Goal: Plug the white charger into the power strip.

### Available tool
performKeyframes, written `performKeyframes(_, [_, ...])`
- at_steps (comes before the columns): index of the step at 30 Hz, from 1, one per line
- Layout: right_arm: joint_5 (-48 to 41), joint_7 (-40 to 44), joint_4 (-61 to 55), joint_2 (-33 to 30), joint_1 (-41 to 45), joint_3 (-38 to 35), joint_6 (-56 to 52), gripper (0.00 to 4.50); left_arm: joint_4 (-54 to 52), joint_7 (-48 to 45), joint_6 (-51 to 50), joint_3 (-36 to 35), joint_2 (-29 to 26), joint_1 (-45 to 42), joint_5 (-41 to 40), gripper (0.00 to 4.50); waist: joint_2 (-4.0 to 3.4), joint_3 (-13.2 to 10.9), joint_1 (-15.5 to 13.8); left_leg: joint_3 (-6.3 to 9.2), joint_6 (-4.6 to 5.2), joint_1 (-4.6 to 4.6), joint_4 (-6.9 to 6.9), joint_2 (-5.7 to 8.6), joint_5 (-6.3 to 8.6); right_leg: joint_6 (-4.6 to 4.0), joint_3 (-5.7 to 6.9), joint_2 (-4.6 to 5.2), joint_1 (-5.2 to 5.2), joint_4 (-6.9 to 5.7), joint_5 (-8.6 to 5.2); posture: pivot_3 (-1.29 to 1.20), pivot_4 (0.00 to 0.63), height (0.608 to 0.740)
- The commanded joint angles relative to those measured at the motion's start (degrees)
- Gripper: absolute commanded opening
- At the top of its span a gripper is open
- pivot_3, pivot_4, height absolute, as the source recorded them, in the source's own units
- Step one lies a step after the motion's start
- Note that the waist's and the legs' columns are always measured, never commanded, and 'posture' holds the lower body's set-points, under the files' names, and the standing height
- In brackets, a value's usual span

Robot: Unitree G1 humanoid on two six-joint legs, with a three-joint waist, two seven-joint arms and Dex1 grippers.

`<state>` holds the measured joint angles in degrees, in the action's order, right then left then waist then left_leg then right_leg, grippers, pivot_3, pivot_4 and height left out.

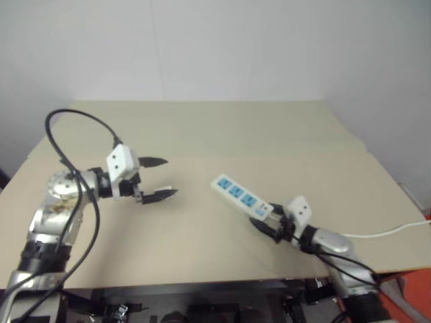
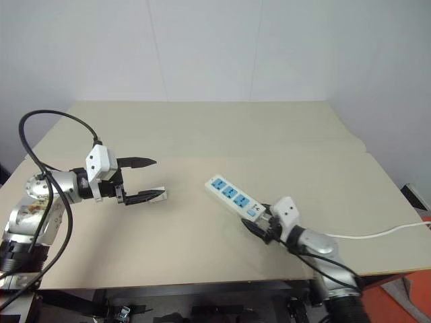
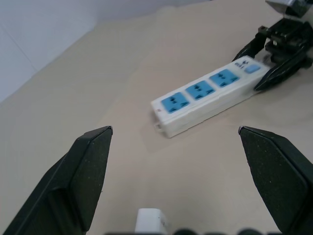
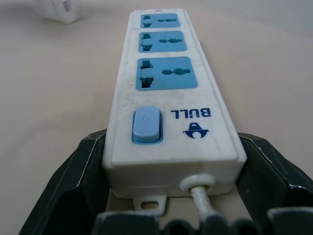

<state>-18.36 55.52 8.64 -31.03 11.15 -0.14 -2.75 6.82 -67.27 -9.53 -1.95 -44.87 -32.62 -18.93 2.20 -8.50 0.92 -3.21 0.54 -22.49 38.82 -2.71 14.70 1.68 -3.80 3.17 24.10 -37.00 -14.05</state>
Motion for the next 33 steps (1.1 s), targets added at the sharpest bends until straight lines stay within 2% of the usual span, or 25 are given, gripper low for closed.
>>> performKeyframes(1, [-6.18,16.82,3.78,-3.05,3.11,-1.27,5.00,3.45,4.07,0.79,-2.98,4.43,-1.21,-7.15,5.83,4.50,0.03,-0.03,-0.10,0.01,0.01,0.00,0.02,0.00,0.00,0.00,0.00,-0.01,-0.03,0.01,0.00,0.00,0.150,0.740])
performKeyframes(4, [-6.73,27.35,9.50,-2.87,7.87,1.53,5.67,3.45,10.22,2.28,-3.84,9.63,0.38,-15.33,12.50,4.50,0.06,-0.06,0.09,0.01,0.01,0.00,0.05,0.00,0.00,0.03,-0.01,-0.04,-0.03,0.00,0.02,0.00,0.150,0.740])
performKeyframes(6, [-5.65,31.31,12.94,-1.29,11.32,3.76,6.11,3.45,14.43,1.19,-6.35,13.17,1.51,-21.26,15.85,4.50,0.07,-0.07,0.21,0.02,0.01,0.00,0.06,0.00,0.00,0.03,-0.03,-0.07,-0.01,0.00,0.05,0.00,0.150,0.740])
performKeyframes(9, [-3.14,33.56,17.12,1.55,15.46,6.81,6.74,3.45,20.42,-4.28,-8.52,16.58,3.07,-27.97,17.18,4.50,0.06,-0.08,0.41,0.04,0.01,-0.03,0.06,-0.01,0.00,0.04,-0.05,-0.11,0.04,-0.03,0.03,0.00,0.150,0.740])
performKeyframes(16, [2.45,34.92,21.89,5.58,20.58,13.12,5.85,3.45,36.45,-14.38,-8.21,28.96,7.66,-40.40,28.83,4.50,0.04,-0.14,0.22,0.03,0.01,-0.29,0.19,-0.01,0.00,0.05,-0.04,-0.11,0.23,-0.04,0.02,0.00,0.150,0.740])
performKeyframes(22, [3.82,33.91,21.01,6.44,20.05,14.29,6.24,3.45,48.81,-19.38,-9.91,32.41,13.22,-45.48,33.50,4.50,0.04,-0.14,0.52,0.07,0.02,-0.28,0.20,-0.02,0.00,0.06,-0.03,-0.13,0.22,-0.06,0.02,0.00,0.150,0.740])
performKeyframes(33, [6.30,30.21,19.32,6.85,18.01,14.79,7.89,3.45,61.51,-16.54,-7.31,34.18,19.29,-47.39,40.88,4.50,0.06,-0.15,1.59,0.14,0.02,-0.28,0.20,-0.03,0.00,0.06,-0.03,-0.13,0.22,-0.11,0.02,0.00,0.150,0.740])
